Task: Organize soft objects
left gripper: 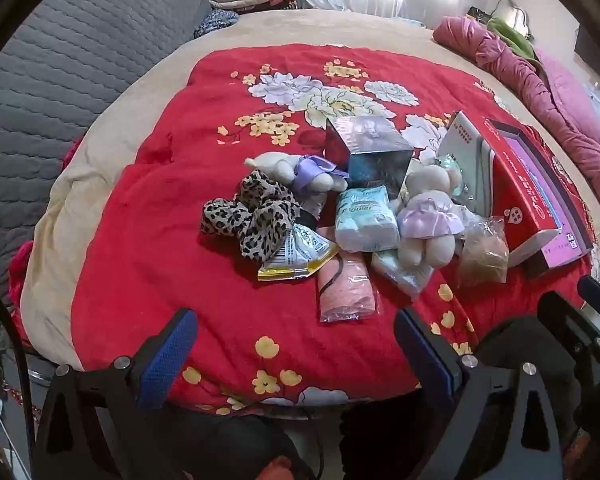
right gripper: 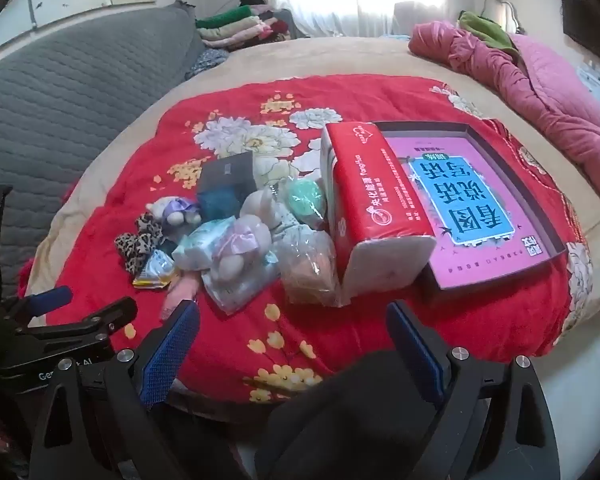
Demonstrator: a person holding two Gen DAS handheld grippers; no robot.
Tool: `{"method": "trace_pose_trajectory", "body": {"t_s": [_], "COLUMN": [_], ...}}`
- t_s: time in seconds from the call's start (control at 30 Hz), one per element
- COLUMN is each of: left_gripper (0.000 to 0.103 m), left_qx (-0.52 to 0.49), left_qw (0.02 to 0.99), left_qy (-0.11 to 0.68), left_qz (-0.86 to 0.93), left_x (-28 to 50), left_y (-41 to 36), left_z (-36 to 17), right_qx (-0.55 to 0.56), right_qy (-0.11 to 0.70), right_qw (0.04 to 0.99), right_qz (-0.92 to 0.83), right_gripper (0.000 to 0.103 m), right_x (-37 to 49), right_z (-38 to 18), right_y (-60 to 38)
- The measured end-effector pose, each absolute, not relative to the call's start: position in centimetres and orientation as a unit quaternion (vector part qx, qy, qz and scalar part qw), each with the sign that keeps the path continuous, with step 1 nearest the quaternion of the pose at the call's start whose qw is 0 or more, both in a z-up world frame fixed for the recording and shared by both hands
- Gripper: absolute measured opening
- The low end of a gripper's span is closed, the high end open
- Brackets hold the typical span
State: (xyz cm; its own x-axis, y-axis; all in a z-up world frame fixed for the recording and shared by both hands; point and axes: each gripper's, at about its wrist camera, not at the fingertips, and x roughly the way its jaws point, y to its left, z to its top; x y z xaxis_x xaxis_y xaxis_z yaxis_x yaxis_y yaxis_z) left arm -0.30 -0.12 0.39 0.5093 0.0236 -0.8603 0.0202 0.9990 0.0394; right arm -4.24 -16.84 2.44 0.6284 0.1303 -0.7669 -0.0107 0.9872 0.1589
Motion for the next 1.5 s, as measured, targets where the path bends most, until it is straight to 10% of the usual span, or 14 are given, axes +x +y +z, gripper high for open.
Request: {"method": "trace_pose_trajectory", "body": {"t_s": [1.5], "left_gripper": [0.099], "left_qx": [0.005], "left_qw": [0.871], "left_qy": [0.491], "left_qz": [-0.03], "left_x": [-1.1], "left_y": [-0.3], "left_z": [1.2], "right_qx": [0.043], "right_qy": [0.432], "right_qw": [0.901], "right_qz": [0.02], "right_gripper": [0.094], "right_x": [-5.5], "right_z": [2.5], "right_y": [-15.9]}}
